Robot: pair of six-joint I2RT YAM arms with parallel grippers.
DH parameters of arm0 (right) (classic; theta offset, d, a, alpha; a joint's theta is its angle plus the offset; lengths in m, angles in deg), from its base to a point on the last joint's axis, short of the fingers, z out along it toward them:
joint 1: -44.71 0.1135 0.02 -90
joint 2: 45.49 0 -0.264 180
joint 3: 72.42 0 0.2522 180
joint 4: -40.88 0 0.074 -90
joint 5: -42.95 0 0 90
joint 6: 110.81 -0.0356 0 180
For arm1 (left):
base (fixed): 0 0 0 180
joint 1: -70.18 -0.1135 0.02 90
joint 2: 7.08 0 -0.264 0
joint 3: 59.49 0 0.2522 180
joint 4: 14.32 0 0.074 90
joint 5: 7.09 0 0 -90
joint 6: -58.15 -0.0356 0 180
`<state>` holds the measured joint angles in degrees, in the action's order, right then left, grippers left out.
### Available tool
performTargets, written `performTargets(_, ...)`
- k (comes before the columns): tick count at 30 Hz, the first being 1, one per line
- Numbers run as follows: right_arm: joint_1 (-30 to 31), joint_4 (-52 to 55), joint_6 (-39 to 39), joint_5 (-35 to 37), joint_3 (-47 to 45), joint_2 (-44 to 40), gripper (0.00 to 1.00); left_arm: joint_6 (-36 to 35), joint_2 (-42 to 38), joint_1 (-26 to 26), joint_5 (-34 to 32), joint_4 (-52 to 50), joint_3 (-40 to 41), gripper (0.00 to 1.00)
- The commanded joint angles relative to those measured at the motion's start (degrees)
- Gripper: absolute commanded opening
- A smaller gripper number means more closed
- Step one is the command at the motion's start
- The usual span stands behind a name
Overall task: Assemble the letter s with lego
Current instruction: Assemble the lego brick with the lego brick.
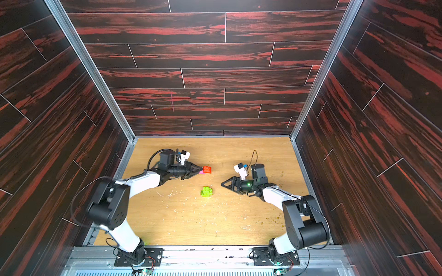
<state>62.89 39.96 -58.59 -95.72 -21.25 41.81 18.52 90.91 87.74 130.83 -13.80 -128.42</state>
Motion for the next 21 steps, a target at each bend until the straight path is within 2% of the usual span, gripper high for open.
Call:
performTargets(1, 2.0, -11.8, -11.5, -3.7, -1.6, 4.8, 0.76, 5.0, -4.6, -0.1, 3.5, 4.1, 4.0, 0.21)
performTargets(8, 5.4, -23.5, -19.2, -3.5, -2.8, 14.4, 0.76, 11.7, -10.6, 0.2, 4.0, 12.2, 12.3, 0.21)
performTargets(12, 6.6, -25.8, -20.3, -3.8, -0.8, 19.1, 0.75, 14.1, -13.1, 0.8, 3.3, 14.7, 15.4, 0.21)
performTargets(17, 7.1, -28.1, -21.7, -3.8, 0.3, 23.2, 0.73, 15.3, -13.9, 1.4, 3.0, 16.6, 17.3, 0.21)
performTargets(21, 7.3, -31.1, -24.6, -4.6, 1.2, 26.0, 0.71, 18.3, -12.8, 1.9, 3.6, 22.0, 18.8, 0.21)
